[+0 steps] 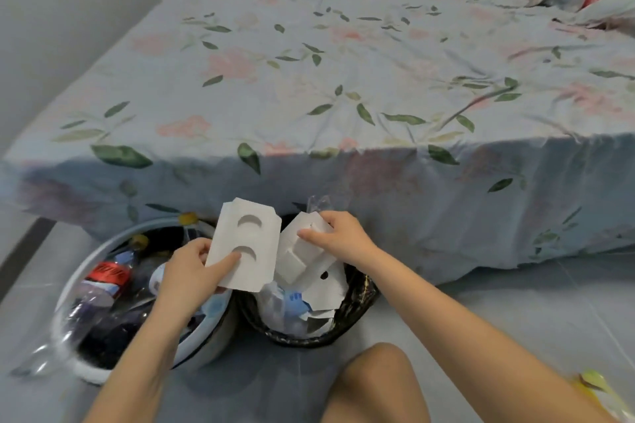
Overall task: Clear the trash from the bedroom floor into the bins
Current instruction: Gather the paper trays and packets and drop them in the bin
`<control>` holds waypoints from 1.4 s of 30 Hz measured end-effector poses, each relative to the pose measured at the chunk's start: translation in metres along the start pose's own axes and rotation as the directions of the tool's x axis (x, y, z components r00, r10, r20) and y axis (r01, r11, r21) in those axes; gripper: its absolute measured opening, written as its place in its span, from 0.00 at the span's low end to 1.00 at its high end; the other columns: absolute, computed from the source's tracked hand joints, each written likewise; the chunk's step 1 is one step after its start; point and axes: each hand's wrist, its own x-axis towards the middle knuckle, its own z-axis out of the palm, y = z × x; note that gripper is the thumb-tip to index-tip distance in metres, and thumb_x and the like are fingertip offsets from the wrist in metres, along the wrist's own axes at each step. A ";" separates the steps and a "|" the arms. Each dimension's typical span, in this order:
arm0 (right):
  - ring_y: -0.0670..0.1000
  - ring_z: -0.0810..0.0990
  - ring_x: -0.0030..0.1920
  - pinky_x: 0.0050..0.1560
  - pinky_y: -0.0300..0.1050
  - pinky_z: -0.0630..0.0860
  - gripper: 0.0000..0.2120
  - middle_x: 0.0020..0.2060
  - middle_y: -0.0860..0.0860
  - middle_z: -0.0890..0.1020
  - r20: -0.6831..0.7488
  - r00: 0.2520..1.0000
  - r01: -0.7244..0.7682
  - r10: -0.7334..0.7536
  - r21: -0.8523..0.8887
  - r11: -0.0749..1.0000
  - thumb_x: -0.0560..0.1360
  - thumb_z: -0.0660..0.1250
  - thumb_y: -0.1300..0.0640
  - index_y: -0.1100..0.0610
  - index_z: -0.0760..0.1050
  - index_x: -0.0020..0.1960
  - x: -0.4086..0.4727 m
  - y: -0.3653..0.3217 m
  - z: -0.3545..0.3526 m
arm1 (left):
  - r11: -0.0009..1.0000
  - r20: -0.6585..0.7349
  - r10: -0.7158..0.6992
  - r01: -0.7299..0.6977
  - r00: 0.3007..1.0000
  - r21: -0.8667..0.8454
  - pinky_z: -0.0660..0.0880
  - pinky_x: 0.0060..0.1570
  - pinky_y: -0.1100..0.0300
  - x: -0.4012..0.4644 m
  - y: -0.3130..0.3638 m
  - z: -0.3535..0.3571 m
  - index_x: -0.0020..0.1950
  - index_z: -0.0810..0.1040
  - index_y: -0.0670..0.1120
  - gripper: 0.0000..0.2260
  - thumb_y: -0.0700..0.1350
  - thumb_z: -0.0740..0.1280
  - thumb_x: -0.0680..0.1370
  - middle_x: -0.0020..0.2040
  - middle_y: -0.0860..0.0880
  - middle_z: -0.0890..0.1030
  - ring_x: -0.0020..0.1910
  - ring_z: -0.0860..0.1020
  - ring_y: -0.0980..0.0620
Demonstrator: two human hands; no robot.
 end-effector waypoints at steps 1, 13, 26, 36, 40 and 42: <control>0.49 0.73 0.34 0.36 0.44 0.66 0.15 0.32 0.52 0.75 -0.010 0.999 -0.031 0.031 -0.036 0.999 0.71 0.72 0.47 0.59 0.75 0.38 0.004 0.010 0.008 | 0.999 0.020 -0.030 0.030 0.999 0.014 0.77 0.25 0.63 0.003 -0.006 0.008 0.42 0.76 0.47 0.07 0.44 0.74 0.72 0.39 0.50 0.82 0.39 0.82 0.50; 0.57 0.72 0.66 0.63 0.45 0.69 0.27 0.65 0.58 0.75 0.123 0.935 -0.269 0.334 -0.369 0.890 0.76 0.67 0.50 0.63 0.68 0.70 0.026 0.100 0.049 | 0.767 0.266 -0.201 -0.018 0.943 0.641 0.78 0.49 0.51 0.036 -0.045 0.103 0.55 0.73 0.42 0.14 0.49 0.66 0.75 0.54 0.41 0.79 0.51 0.80 0.40; 0.51 0.81 0.50 0.53 0.44 0.76 0.10 0.49 0.52 0.84 0.009 1.000 -0.018 0.023 -0.388 0.921 0.77 0.64 0.54 0.57 0.80 0.53 -0.003 0.073 -0.057 | 0.584 0.298 0.088 -0.292 0.950 0.757 0.73 0.46 0.55 0.029 0.066 0.132 0.55 0.77 0.51 0.10 0.51 0.63 0.75 0.55 0.48 0.80 0.52 0.78 0.43; 0.55 0.73 0.38 0.38 0.46 0.63 0.18 0.31 0.55 0.76 -0.425 0.859 -0.413 0.284 -0.248 0.876 0.79 0.60 0.51 0.60 0.73 0.36 -0.116 0.235 -0.238 | 0.589 0.601 0.244 -0.609 0.761 0.531 0.76 0.49 0.54 -0.050 0.140 0.334 0.51 0.77 0.55 0.09 0.55 0.63 0.74 0.51 0.52 0.82 0.52 0.79 0.44; 0.58 0.79 0.45 0.44 0.47 0.72 0.14 0.40 0.59 0.83 -0.508 0.696 -0.627 0.507 -0.086 0.774 0.77 0.62 0.52 0.61 0.76 0.39 -0.187 0.340 -0.298 | 0.507 0.749 0.146 -0.699 0.646 0.504 0.75 0.50 0.56 -0.088 0.132 0.436 0.52 0.77 0.55 0.09 0.53 0.62 0.74 0.55 0.51 0.82 0.55 0.79 0.45; 0.56 0.81 0.47 0.46 0.44 0.73 0.11 0.42 0.56 0.84 -0.554 0.605 -0.682 0.572 0.010 0.731 0.76 0.65 0.52 0.59 0.80 0.44 -0.222 0.387 -0.324 | 0.450 0.810 0.126 -0.761 0.572 0.467 0.74 0.52 0.57 -0.107 0.134 0.489 0.56 0.76 0.55 0.11 0.54 0.62 0.75 0.57 0.53 0.80 0.58 0.78 0.48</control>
